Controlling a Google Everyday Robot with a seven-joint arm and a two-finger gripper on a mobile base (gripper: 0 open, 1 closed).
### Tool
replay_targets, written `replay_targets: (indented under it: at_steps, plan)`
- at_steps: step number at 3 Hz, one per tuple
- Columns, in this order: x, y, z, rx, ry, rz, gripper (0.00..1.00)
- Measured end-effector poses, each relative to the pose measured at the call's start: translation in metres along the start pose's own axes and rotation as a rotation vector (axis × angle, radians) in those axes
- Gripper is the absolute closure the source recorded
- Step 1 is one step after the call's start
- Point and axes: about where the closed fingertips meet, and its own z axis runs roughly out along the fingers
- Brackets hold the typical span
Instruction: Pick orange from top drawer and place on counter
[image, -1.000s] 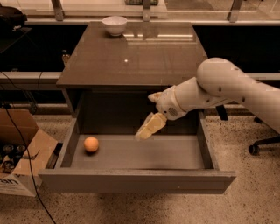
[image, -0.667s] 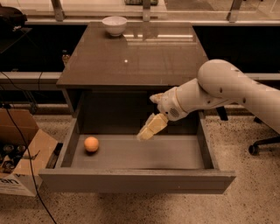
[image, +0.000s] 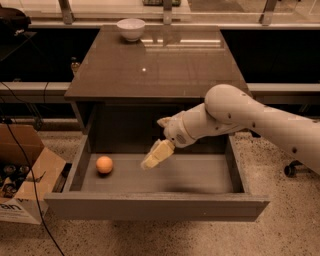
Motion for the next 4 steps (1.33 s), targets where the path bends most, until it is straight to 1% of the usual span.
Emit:
replay_targets:
  at_steps: [1,2,3,4]
  plan:
    - [-0.013,0.004,0.053,-0.066,-0.077,-0.017,0.0]
    - [-0.025,0.008,0.104,-0.143,-0.153,-0.029,0.0]
    - [-0.031,0.015,0.15,-0.215,-0.212,-0.03,0.0]
    - [-0.032,0.023,0.183,-0.268,-0.242,-0.023,0.0]
